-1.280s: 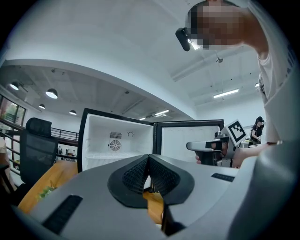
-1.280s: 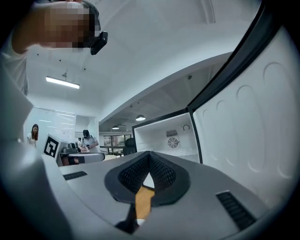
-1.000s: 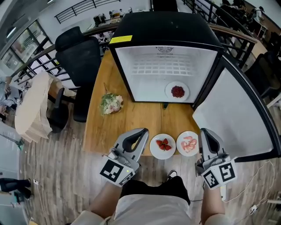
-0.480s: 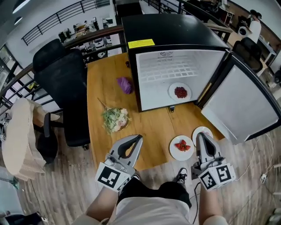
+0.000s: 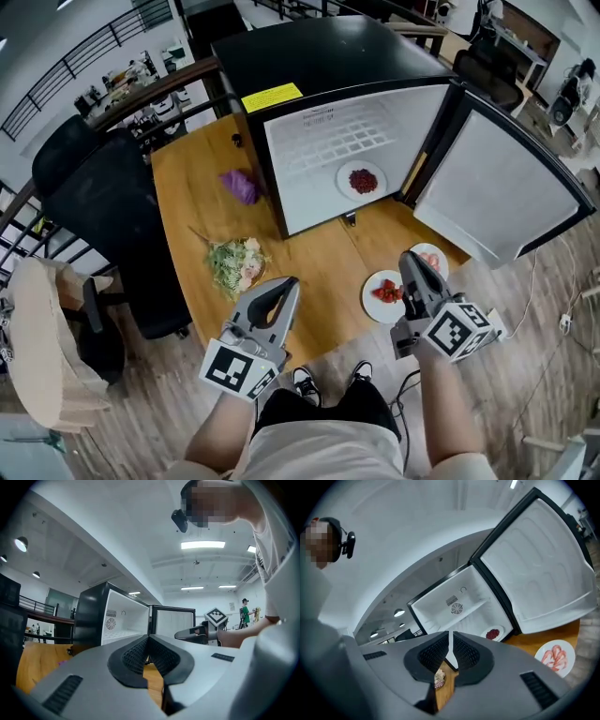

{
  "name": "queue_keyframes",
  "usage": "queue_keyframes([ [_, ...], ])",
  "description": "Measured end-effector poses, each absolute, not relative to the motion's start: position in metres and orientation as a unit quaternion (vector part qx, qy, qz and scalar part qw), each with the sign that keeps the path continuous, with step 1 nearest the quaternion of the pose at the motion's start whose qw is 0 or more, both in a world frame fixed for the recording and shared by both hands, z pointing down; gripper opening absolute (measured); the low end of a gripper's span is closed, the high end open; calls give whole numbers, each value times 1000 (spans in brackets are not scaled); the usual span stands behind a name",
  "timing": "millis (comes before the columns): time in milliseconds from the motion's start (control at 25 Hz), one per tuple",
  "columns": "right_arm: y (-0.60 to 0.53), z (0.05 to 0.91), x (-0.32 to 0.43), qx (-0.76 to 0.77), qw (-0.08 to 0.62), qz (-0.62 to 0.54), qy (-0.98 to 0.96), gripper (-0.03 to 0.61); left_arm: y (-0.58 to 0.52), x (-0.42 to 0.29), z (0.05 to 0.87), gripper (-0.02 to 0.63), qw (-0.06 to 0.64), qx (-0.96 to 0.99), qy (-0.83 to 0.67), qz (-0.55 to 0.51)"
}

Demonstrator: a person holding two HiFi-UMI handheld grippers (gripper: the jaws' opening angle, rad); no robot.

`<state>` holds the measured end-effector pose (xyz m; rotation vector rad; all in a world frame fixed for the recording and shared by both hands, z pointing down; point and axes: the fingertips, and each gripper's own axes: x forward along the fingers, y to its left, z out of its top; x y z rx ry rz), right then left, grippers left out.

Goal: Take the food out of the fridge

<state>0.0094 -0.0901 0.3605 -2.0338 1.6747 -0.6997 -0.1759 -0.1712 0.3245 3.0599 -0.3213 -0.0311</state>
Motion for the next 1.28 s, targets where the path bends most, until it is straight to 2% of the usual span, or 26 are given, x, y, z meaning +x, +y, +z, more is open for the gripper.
queue_keyframes([
  [80, -102, 367, 25, -727, 230, -273, 587, 27, -176, -173, 325, 8, 34, 994, -102, -9],
  [240, -132, 376, 50, -715, 264, -302, 572, 81, -186, -165, 331, 8, 39, 993, -107, -5],
  [600, -193, 448, 106, -683, 319, -421, 504, 95, -203, -148, 362, 8, 56, 990, -127, 14],
  [1280, -253, 565, 164, -649, 408, -530, 363, 97, -222, -140, 417, 8, 90, 984, -144, 61],
])
